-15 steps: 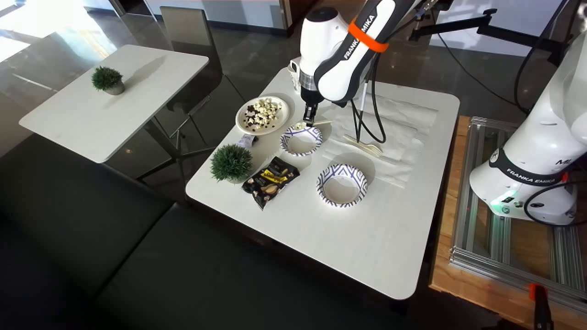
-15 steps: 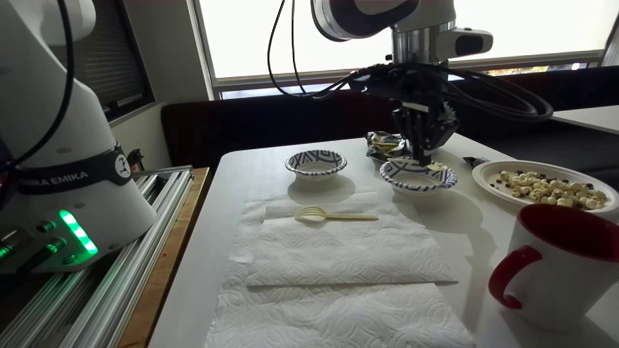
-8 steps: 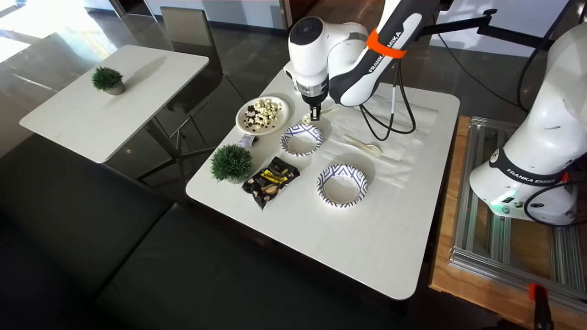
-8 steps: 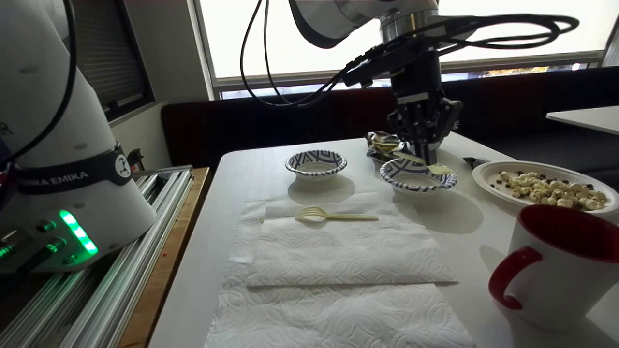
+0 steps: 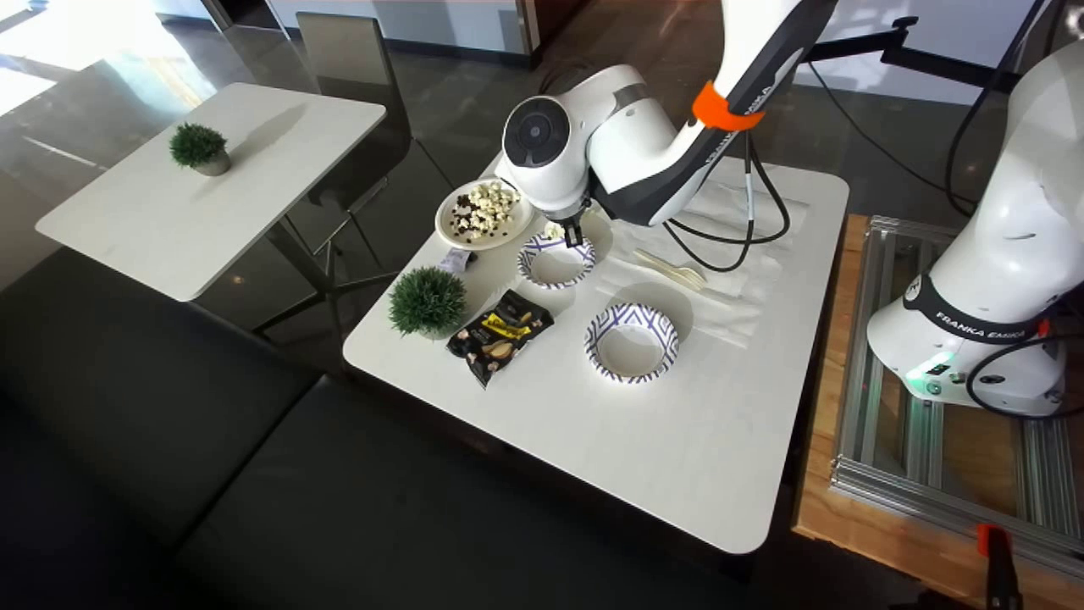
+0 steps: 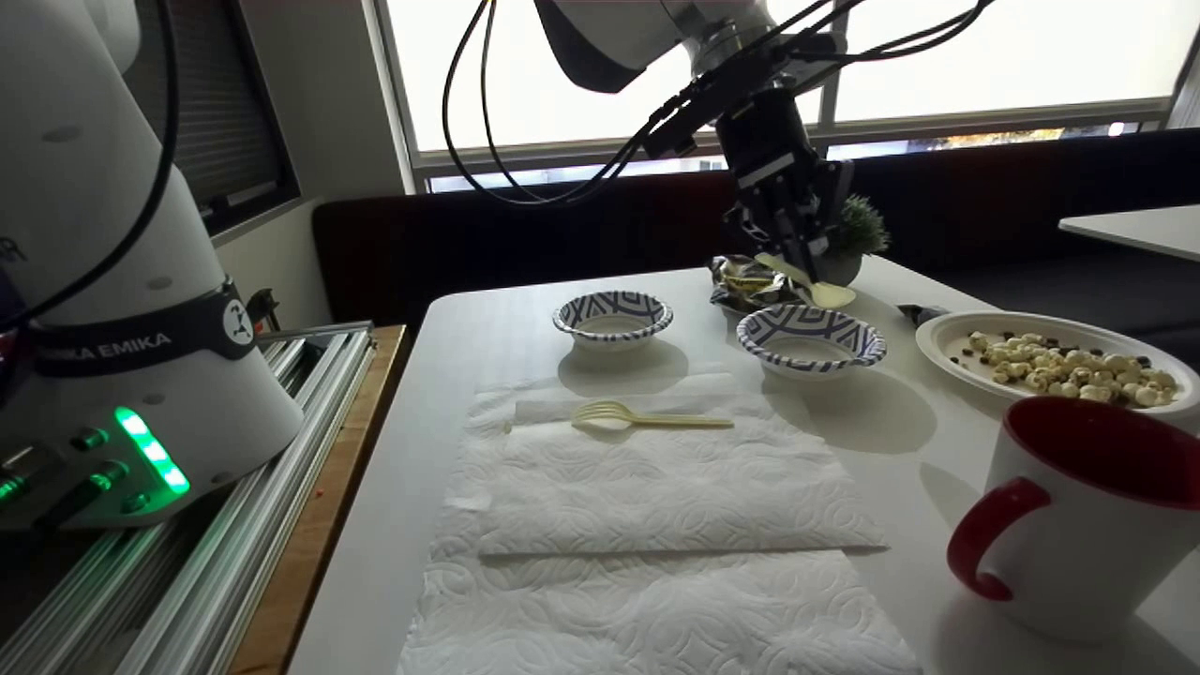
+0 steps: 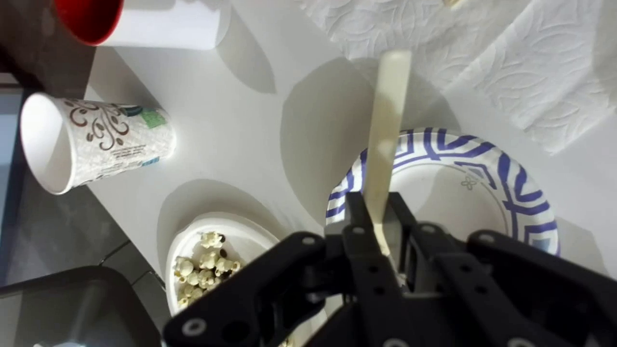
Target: Pick up the spoon from the table and scoop some of the contents in the bowl and pour them in the other bowl
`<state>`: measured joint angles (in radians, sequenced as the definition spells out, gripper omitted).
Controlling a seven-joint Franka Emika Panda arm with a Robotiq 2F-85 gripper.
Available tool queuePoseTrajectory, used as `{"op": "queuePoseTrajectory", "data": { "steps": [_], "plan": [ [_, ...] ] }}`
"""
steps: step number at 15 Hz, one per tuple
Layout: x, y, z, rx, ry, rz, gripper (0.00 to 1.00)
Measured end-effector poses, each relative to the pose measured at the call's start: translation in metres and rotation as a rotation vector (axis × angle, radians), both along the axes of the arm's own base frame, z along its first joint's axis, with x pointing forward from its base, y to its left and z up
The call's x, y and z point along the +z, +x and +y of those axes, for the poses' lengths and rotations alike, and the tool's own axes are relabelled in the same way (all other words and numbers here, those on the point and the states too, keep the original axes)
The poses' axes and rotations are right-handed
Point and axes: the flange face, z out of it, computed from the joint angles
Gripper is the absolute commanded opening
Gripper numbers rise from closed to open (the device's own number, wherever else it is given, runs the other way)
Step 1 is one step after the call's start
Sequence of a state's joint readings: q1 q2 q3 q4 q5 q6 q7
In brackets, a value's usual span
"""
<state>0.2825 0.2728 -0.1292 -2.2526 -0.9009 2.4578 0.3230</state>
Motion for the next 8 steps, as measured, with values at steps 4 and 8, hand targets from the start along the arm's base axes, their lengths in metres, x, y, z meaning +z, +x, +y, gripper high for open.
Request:
{"op": "queuePoseTrajectory", "data": {
  "steps": [4,8],
  "plan": [
    [-0.005,-0.003,0.011,0.080,-0.146,-0.026,0.03],
    [-0.013,-0.009,0.022,0.111,-0.207,-0.019,0.03]
  ]
}}
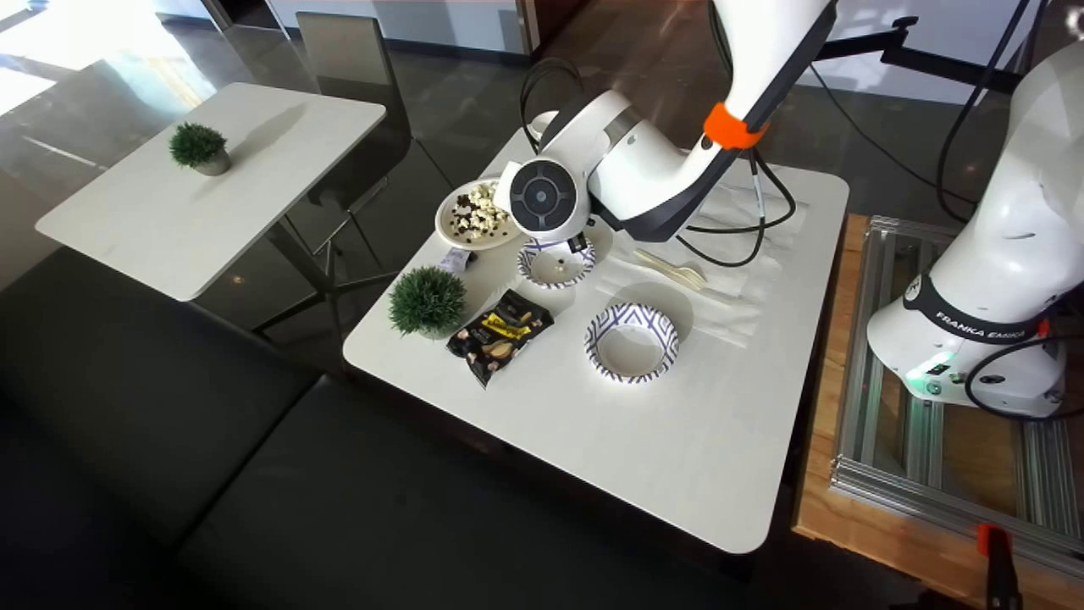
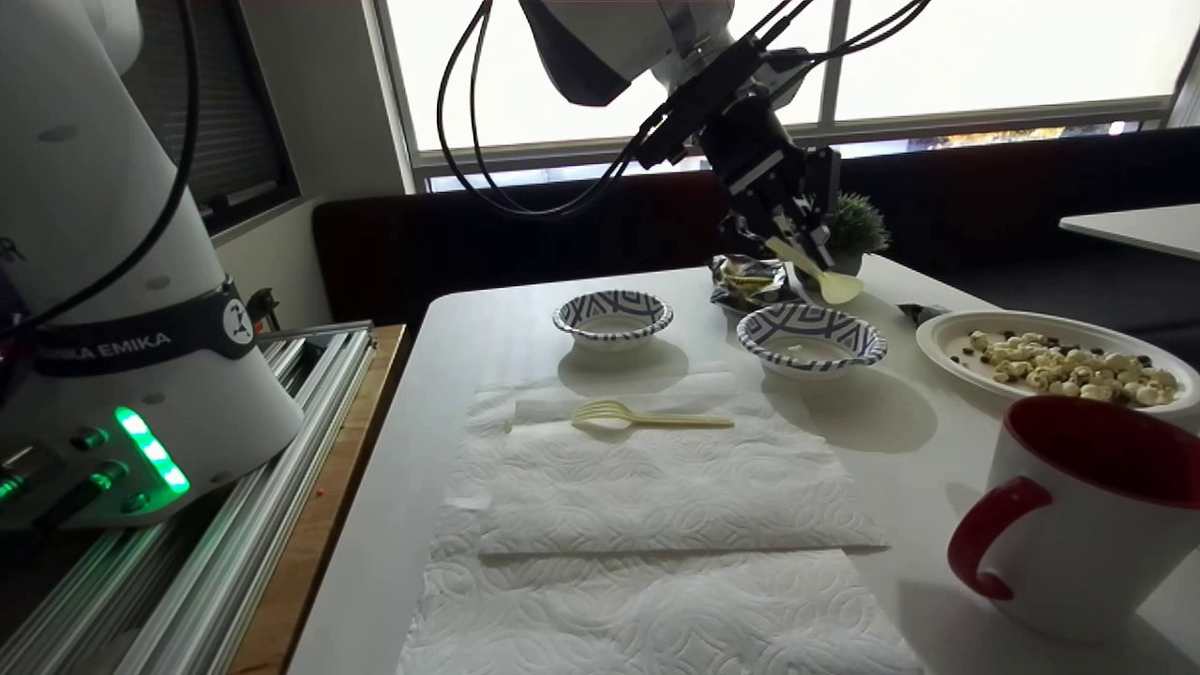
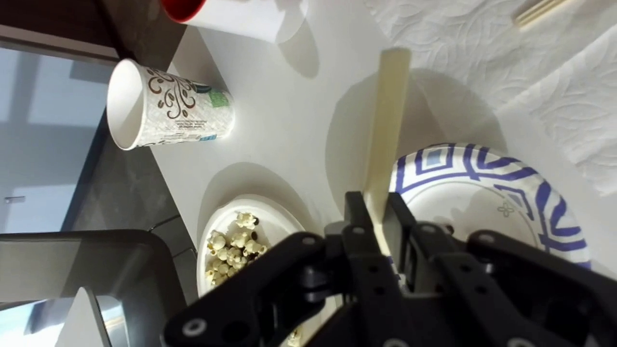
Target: Pick up the spoon from the table and scoop some of the contents in the bowl and pour them in the other bowl
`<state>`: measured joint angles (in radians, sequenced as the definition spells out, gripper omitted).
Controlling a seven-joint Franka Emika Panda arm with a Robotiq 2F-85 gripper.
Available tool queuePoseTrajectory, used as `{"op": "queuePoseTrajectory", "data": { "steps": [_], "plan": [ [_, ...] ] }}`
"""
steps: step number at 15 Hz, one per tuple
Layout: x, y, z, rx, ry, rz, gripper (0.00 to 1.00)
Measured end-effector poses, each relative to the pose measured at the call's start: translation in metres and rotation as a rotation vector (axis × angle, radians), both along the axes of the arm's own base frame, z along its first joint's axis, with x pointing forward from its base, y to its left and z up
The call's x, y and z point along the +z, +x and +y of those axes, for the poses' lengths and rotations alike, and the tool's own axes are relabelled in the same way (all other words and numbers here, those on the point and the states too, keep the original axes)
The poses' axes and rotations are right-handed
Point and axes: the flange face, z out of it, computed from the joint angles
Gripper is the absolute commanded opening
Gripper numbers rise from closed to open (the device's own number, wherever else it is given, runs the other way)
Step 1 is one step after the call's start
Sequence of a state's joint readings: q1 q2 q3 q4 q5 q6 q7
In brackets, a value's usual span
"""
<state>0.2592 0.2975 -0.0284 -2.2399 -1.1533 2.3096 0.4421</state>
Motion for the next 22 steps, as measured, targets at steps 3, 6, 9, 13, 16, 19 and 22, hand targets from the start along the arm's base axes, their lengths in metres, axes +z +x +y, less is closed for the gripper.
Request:
{"op": "queuePoseTrajectory", "data": {
  "steps": [3,6,9,13,16,19,22],
  "plan": [
    [0.008,0.008,-0.005,-0.041,0.115,-0.018,0.03],
    [0.025,0.022,-0.028,-0.103,0.280,-0.046,0.03],
    [0.036,0.035,-0.058,-0.166,0.441,-0.082,0.03],
    [0.035,0.034,-0.091,-0.188,0.651,-0.131,0.03],
    [0.013,0.006,-0.100,-0.154,0.771,-0.106,0.03],
    [-0.012,-0.029,-0.094,-0.109,0.867,-0.073,0.03],
    [-0.019,-0.041,-0.098,-0.096,0.954,-0.127,0.03]
  ]
}}
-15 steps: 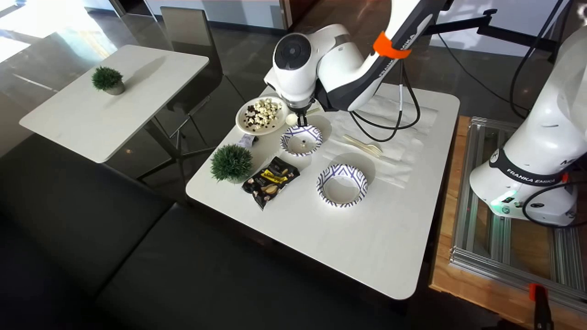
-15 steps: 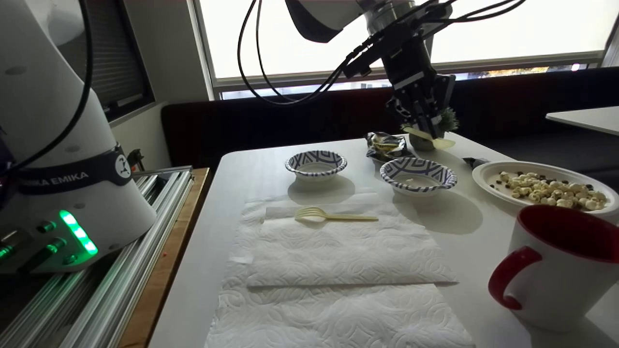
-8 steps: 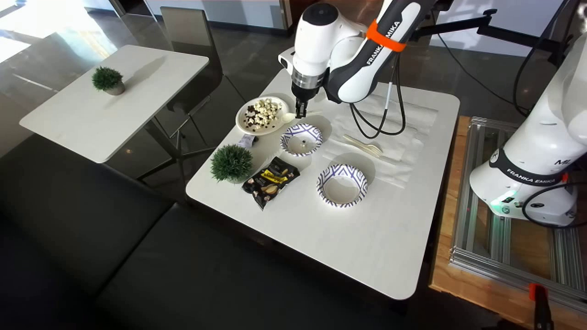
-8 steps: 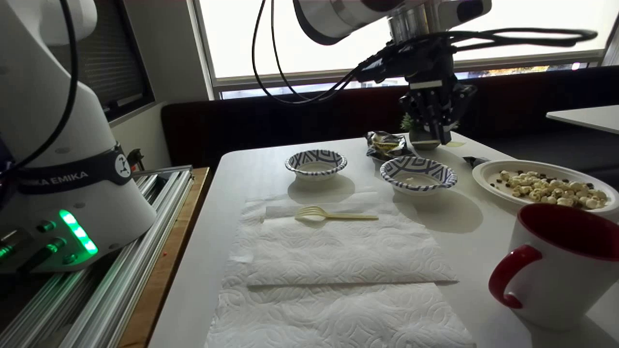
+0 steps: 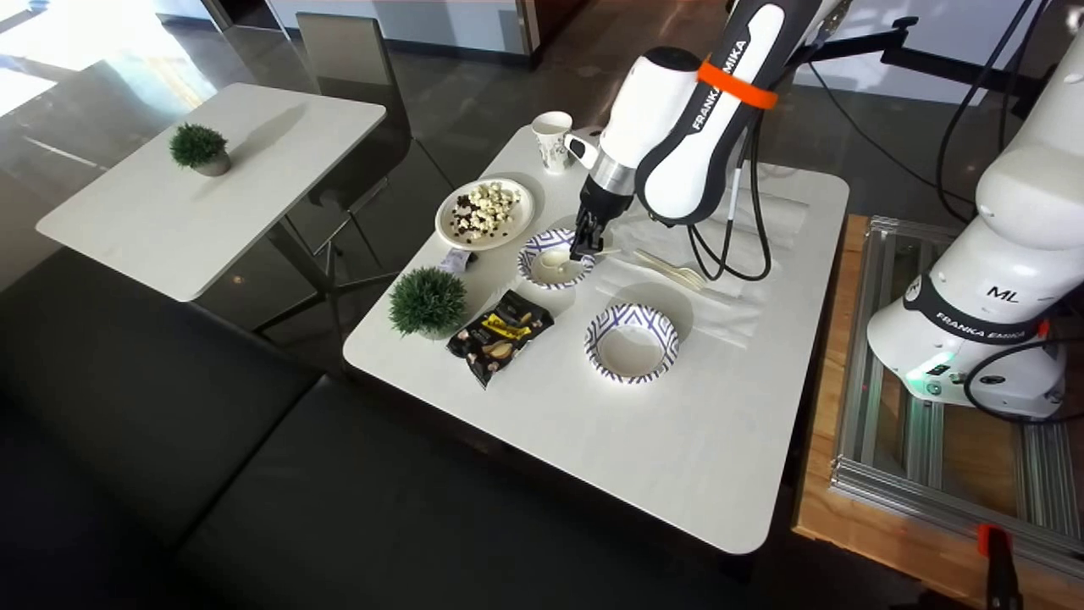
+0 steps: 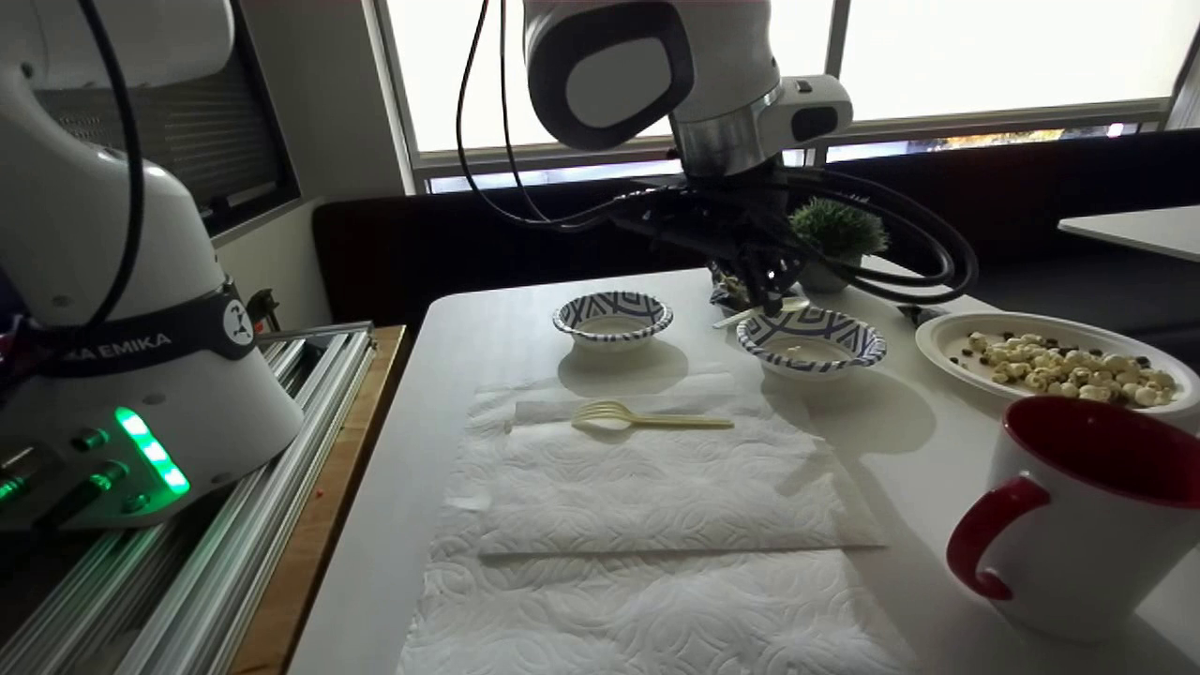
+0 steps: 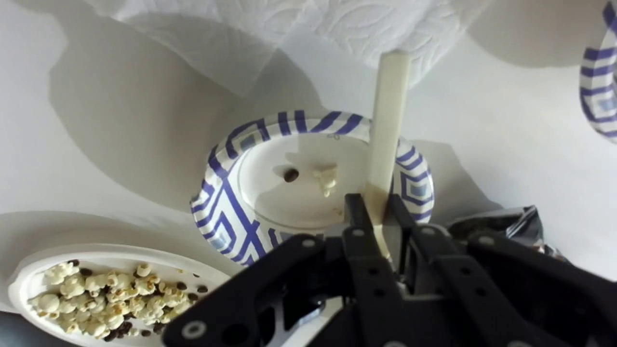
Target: Pick up the spoon from the table and scoop some of the contents in the bowl and pour them in the other bowl
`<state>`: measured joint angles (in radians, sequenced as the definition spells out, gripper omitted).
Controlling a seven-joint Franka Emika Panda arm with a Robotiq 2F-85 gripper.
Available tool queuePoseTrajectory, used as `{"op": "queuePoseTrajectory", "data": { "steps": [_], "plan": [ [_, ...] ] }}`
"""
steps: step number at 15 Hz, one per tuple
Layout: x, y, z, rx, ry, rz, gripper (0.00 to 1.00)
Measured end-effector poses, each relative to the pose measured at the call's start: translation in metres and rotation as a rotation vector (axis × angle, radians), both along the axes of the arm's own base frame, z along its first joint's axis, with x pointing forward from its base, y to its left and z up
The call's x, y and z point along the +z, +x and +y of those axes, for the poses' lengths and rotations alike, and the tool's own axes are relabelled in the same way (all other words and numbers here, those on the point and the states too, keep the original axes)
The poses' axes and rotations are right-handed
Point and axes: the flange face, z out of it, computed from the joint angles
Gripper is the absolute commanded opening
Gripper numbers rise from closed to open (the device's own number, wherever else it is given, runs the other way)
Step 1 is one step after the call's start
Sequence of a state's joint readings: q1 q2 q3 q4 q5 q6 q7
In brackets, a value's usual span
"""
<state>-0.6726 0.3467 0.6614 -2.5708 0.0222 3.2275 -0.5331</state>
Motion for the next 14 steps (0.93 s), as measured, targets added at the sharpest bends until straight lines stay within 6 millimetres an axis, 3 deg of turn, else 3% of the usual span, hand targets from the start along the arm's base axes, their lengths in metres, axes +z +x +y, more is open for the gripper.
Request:
{"op": "queuePoseTrajectory", "data": {
  "steps": [4,10,14],
  "plan": [
    [0.009,0.001,-0.020,-0.048,0.103,-0.048,0.03],
    [0.020,-0.026,-0.105,-0.215,0.190,0.054,0.03],
    [0.020,-0.047,-0.140,-0.272,0.203,0.127,0.03]
  ]
}}
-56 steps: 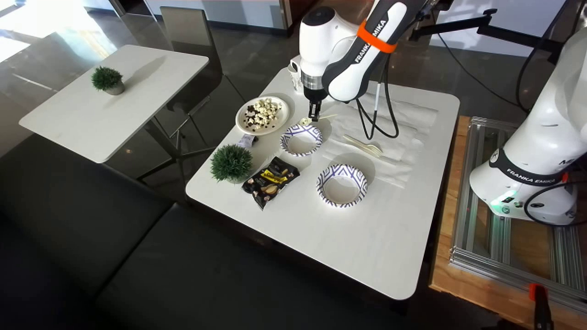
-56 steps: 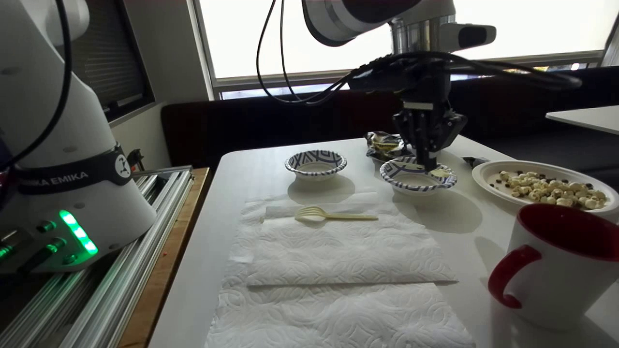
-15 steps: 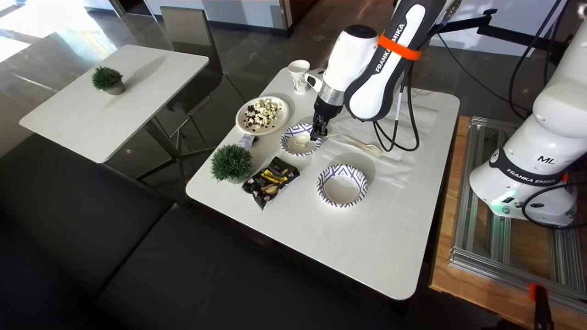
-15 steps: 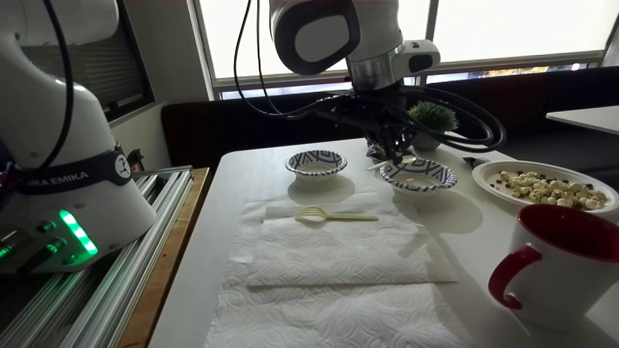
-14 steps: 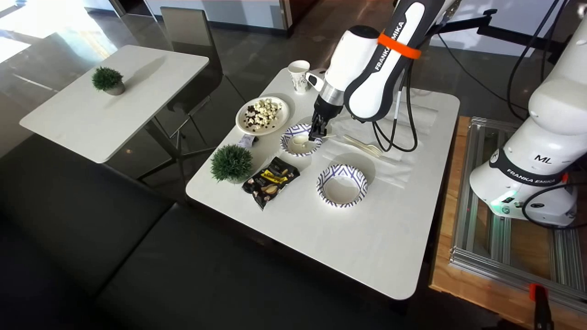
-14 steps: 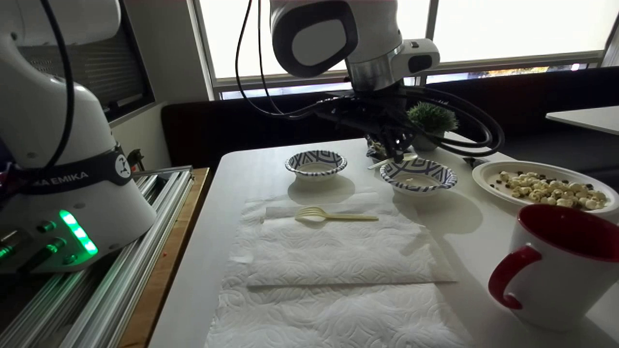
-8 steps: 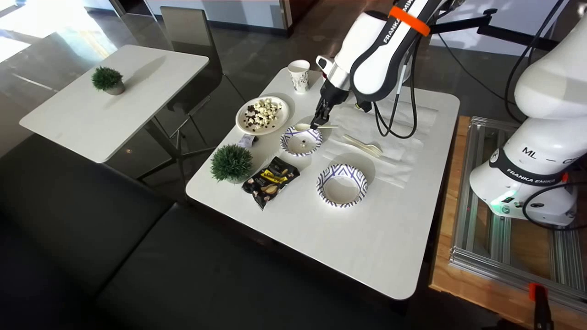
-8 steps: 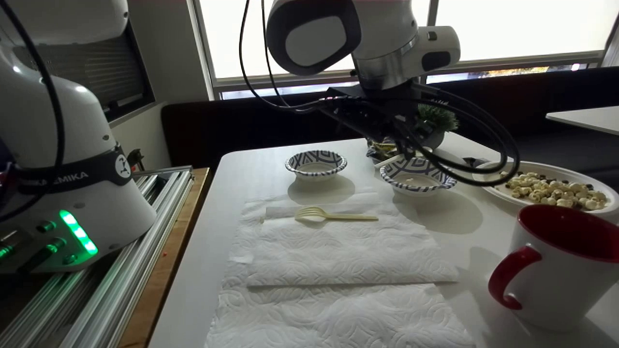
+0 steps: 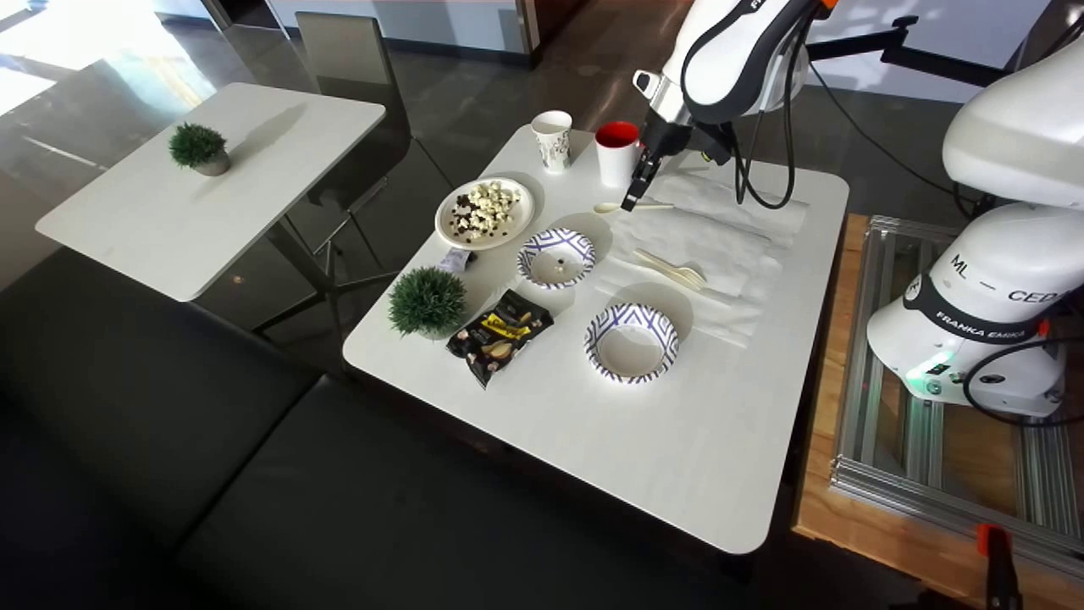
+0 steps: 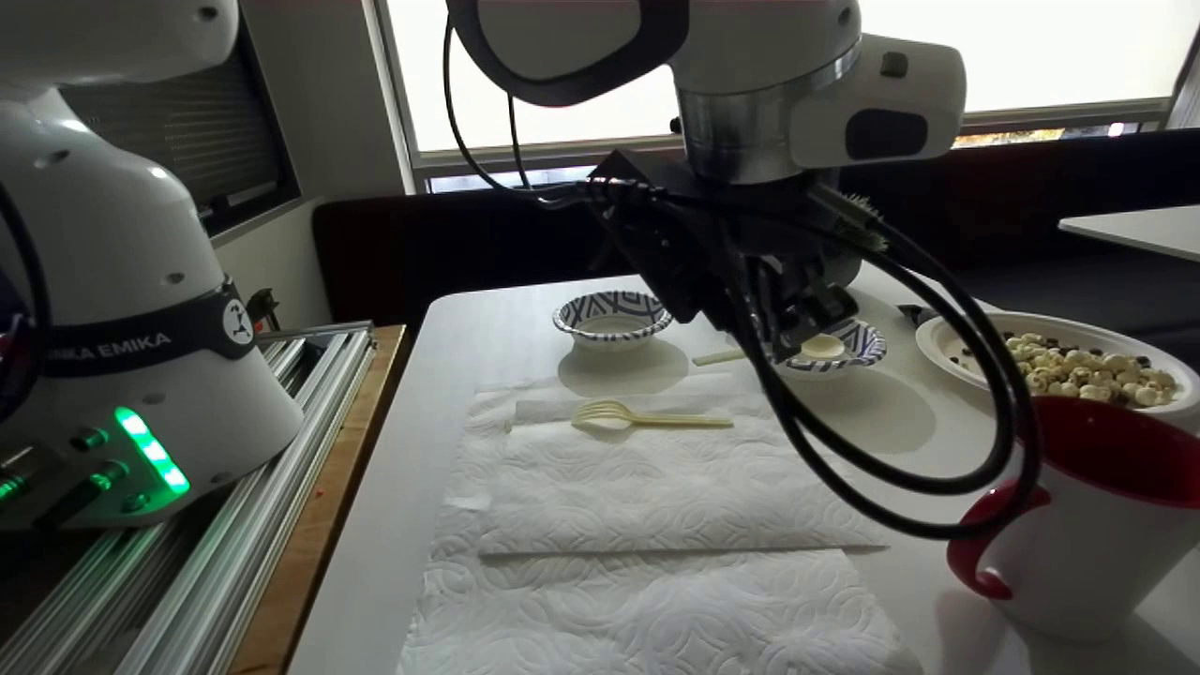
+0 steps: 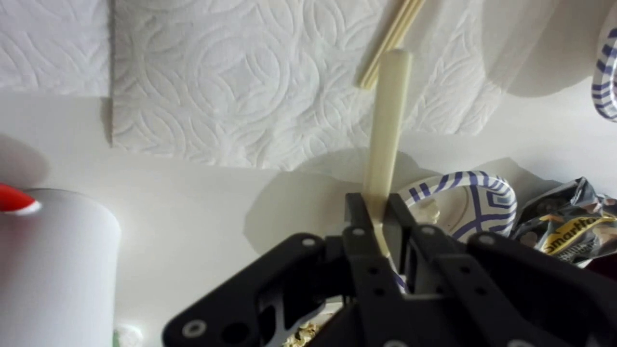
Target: Pick up the spoon from the table and scoop some of the contents in the bowl and pour them in the other bowl
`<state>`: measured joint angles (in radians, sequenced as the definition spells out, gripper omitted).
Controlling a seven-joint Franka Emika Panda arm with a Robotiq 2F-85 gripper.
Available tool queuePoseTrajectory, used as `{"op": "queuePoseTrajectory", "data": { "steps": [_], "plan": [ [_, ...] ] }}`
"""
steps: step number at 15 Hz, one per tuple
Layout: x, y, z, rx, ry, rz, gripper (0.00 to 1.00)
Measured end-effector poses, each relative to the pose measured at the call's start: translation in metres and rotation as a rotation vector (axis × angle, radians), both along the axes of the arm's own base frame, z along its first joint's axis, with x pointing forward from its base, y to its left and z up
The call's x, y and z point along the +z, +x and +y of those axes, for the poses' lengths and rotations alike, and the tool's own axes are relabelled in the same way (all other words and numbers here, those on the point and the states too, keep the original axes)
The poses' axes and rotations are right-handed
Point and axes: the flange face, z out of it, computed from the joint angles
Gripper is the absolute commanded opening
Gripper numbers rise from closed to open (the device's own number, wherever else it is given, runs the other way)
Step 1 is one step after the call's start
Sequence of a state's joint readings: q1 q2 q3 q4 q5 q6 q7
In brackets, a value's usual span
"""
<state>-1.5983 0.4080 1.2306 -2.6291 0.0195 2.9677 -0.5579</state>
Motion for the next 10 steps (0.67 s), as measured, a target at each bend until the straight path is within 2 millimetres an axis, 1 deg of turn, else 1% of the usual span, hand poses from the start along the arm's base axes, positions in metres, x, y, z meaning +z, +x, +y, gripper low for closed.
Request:
{"op": "queuePoseTrajectory", "data": {
  "steps": [1,3,5,8,10],
  "plan": [
    [0.000,-0.003,-0.004,-0.006,-0.004,0.010,0.03],
    [-0.001,-0.005,-0.007,-0.006,-0.016,0.028,0.03],
    [-0.004,-0.005,-0.004,0.007,-0.028,0.055,0.03],
    [-0.011,-0.004,0.007,0.036,-0.044,0.109,0.03],
    [-0.015,-0.003,0.009,0.037,-0.066,0.131,0.03]
  ]
}}
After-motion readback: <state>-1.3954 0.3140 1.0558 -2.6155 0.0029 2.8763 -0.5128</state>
